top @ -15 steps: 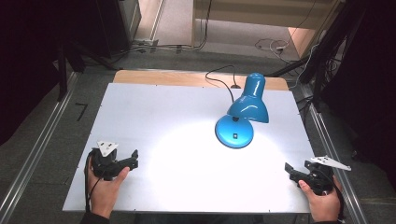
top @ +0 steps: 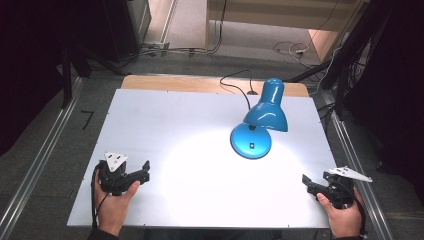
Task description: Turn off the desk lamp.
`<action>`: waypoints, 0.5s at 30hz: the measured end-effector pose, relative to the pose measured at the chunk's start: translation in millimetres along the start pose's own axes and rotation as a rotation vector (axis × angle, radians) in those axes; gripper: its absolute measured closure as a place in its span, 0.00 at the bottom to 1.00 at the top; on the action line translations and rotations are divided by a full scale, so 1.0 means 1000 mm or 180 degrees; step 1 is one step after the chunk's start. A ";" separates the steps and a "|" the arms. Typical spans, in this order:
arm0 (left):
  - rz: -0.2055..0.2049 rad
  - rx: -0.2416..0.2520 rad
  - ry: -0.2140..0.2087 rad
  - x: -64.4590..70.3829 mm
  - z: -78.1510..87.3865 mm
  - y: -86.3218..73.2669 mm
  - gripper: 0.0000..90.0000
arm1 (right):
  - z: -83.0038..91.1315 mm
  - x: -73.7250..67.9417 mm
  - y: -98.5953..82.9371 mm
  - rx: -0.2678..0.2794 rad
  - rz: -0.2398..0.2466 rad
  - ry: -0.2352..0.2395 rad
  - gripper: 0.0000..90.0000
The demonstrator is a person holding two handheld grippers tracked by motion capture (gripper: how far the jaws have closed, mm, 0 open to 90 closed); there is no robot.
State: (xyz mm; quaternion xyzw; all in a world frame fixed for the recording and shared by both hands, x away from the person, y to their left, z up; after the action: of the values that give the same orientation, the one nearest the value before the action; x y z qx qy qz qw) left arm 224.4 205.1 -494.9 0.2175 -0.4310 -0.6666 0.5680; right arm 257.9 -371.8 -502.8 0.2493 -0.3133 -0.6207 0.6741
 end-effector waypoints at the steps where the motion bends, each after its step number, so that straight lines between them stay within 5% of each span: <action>1: 0.0010 0.0000 -0.0009 0.000 0.000 0.000 0.08 | 0.000 0.000 0.000 -0.0001 -0.0003 0.0000 0.18; 15: 0.0044 -0.0014 0.0010 -0.003 -0.001 -0.001 0.08 | 0.001 -0.011 0.004 0.0026 0.0053 0.0057 0.18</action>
State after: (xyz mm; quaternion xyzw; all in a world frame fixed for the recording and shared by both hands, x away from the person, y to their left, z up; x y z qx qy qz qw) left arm 225.4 207.1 -496.8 0.2142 -0.4302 -0.6632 0.5737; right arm 259.3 -360.8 -500.7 0.2551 -0.3119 -0.6115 0.6809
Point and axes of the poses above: each handheld gripper's, and its own axes: z roughly backward along the jaws, y roughly out of its top, x roughly to its right, the point moved 1 cm from there along -z, roughly forward along the jaws, and after that the axes turned 15 degrees about -y, right-handed, at the moved point
